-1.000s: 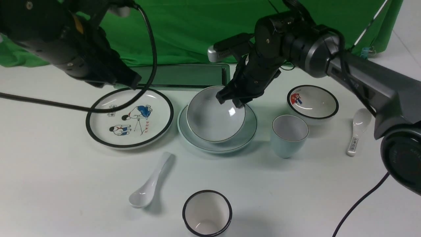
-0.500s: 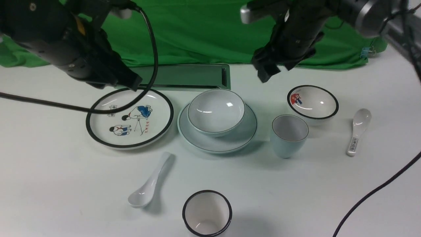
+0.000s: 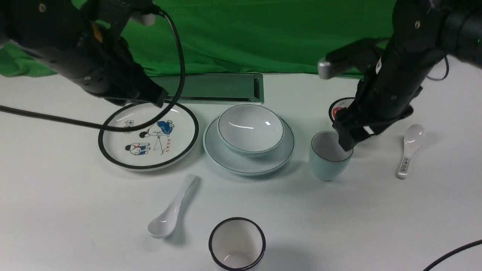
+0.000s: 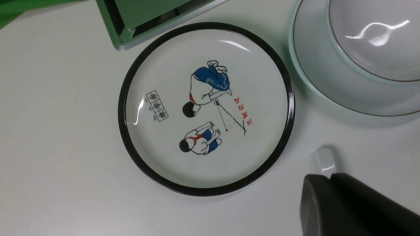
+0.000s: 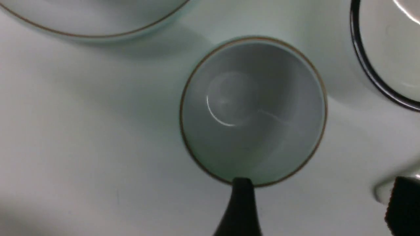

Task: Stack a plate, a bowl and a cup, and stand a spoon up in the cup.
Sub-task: Use the right arm to grab a blue teacup

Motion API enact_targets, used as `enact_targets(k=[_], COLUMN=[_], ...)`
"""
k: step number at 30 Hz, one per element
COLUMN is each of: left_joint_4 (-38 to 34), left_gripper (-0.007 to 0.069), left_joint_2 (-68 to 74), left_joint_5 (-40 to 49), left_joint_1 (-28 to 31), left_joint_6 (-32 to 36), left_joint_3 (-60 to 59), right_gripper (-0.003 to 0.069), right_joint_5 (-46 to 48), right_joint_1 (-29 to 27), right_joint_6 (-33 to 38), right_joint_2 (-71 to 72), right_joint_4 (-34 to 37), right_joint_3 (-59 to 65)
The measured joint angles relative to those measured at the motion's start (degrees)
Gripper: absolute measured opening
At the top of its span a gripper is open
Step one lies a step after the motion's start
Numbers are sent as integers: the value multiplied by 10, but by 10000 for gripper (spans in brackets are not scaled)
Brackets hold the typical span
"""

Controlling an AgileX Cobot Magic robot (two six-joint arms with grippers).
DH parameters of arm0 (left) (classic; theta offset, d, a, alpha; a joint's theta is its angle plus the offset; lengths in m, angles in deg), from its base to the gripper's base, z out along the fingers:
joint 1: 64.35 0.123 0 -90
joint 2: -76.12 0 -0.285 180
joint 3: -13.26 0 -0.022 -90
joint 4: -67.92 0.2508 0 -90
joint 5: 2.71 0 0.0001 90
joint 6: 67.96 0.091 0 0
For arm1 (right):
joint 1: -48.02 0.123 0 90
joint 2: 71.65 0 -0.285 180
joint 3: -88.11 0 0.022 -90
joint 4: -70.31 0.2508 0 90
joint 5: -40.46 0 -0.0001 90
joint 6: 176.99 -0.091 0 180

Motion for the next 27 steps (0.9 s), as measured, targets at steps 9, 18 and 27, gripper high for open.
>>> enact_targets(k=[9,18,27], left_joint_4=[0,0,0], left_gripper=[-29,-29,-29], left_joint_2=[0,0,0], left_joint_5=[0,0,-4], left_joint_1=[0,0,0], left_joint_6=[4,4,4], left_joint_3=[0,0,0], right_gripper=[573,185,78], right_joint_5=[-127,-126,-40], right_joint_1=[0,0,8], right_joint_6=[-43,-53,-28], right_joint_2=[-48,-61,-49], right_joint_4=[-11,-13,-14], right_joint_3=[36,33,-142])
